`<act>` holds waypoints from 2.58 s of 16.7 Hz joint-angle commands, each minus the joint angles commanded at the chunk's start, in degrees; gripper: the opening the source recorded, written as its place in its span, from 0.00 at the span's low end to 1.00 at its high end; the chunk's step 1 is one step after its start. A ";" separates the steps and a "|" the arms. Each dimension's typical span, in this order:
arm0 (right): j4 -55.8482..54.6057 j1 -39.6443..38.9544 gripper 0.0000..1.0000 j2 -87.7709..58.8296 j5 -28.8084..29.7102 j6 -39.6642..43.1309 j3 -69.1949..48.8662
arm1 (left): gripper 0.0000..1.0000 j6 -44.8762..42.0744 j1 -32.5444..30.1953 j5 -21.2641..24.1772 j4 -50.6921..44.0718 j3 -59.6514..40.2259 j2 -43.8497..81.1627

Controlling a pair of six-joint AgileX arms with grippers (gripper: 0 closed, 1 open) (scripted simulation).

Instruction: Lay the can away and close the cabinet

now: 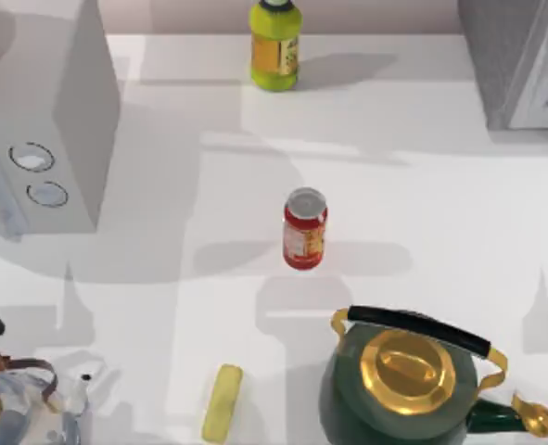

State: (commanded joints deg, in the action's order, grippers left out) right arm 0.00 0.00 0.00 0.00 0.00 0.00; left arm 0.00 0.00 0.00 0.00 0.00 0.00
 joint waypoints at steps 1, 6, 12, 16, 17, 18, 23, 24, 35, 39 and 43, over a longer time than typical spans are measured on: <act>0.00 0.00 1.00 0.00 0.00 0.00 0.00 | 1.00 0.00 0.00 0.00 0.00 0.00 0.00; 0.93 -4.30 1.00 -5.98 1.69 -3.01 -4.94 | 1.00 0.00 0.00 0.00 0.00 0.00 0.00; 4.93 -17.49 1.00 -32.28 9.72 -13.71 -22.41 | 1.00 0.00 0.00 0.00 0.00 0.00 0.00; 8.33 -27.34 1.00 -56.42 17.30 -22.74 -37.41 | 1.00 0.00 0.00 0.00 0.00 0.00 0.00; 9.19 -29.79 1.00 -62.61 19.24 -25.04 -41.22 | 1.00 0.00 0.00 0.00 0.00 0.00 0.00; 10.03 -32.22 1.00 -68.71 21.13 -27.30 -44.96 | 1.00 0.00 0.00 0.00 0.00 0.00 0.00; 13.80 -43.29 1.00 -95.71 29.14 -37.22 -61.06 | 1.00 0.00 0.00 0.00 0.00 0.00 0.00; 14.42 -45.16 1.00 -99.93 30.34 -38.78 -63.48 | 1.00 0.00 0.00 0.00 0.00 0.00 0.00; 16.75 -51.63 1.00 -112.69 33.96 -43.76 -69.93 | 1.00 0.00 0.00 0.00 0.00 0.00 0.00; 18.65 -52.24 1.00 -111.36 34.35 -44.06 -71.51 | 1.00 0.00 0.00 0.00 0.00 0.00 0.00; 15.79 -50.93 1.00 -115.62 33.66 -42.78 -73.15 | 1.00 0.00 0.00 0.00 0.00 0.00 0.00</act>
State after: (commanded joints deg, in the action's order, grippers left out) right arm 15.79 -50.93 -115.62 33.66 -42.78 -73.15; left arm 0.00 0.00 0.00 0.00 0.00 0.00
